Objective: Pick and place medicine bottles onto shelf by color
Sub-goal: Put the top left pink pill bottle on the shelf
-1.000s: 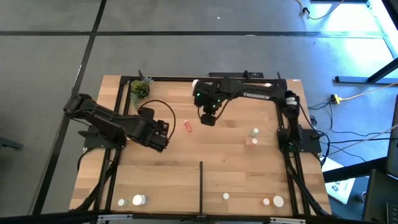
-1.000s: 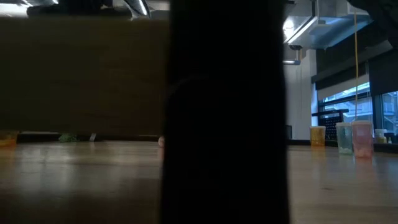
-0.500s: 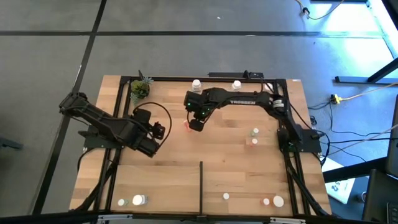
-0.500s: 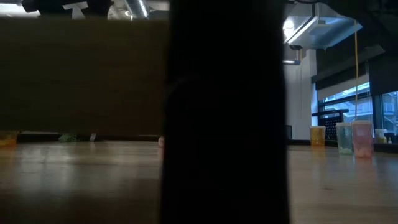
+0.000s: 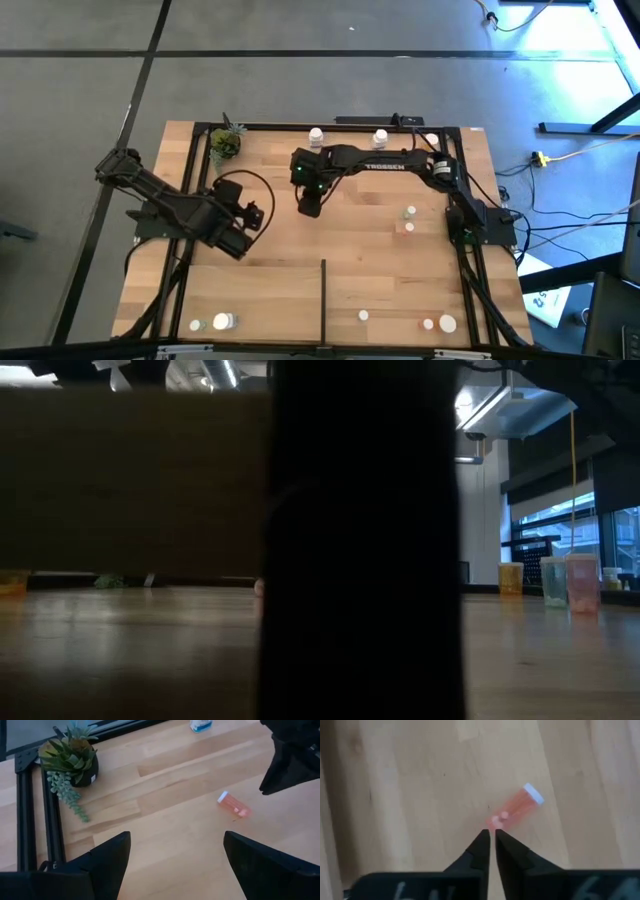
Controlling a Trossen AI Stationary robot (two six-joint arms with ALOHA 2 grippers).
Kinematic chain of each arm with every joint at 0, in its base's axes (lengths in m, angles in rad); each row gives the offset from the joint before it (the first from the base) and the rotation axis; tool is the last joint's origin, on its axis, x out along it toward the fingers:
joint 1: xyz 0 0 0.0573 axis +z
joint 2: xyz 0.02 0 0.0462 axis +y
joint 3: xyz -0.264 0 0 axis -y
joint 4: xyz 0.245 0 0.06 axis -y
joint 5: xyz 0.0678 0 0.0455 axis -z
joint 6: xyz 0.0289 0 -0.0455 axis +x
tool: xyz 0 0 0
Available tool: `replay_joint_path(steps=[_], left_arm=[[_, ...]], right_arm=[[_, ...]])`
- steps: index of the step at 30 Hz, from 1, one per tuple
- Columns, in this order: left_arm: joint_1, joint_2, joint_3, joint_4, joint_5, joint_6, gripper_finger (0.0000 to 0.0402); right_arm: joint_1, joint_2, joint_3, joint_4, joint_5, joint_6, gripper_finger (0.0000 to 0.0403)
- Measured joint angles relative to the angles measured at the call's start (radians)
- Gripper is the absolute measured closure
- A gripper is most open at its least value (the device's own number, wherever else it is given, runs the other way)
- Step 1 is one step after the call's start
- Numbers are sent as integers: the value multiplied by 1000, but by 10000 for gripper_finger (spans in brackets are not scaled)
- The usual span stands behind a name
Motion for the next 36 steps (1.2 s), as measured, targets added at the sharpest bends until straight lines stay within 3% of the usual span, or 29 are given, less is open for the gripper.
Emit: replay_joint_path(steps=[6, 10, 13, 18, 27, 36], left_arm=[[-22, 0, 0, 0, 0, -6, 88], [-31, 0, 0, 0, 0, -7, 88], [-36, 0, 0, 0, 0, -7, 88], [-37, 0, 0, 0, 0, -7, 88], [-36, 1, 0, 1, 0, -7, 88], [-37, 1, 0, 4, 0, -6, 88]], right_arm=[[1, 0, 0, 15, 15, 16, 304], [15, 0, 0, 36, 154, 135, 285], [26, 0, 0, 32, 241, 232, 282], [57, 9, 0, 45, 255, 338, 281], [91, 53, -2, 70, 340, 319, 281], [87, 60, 0, 87, 355, 347, 281]])
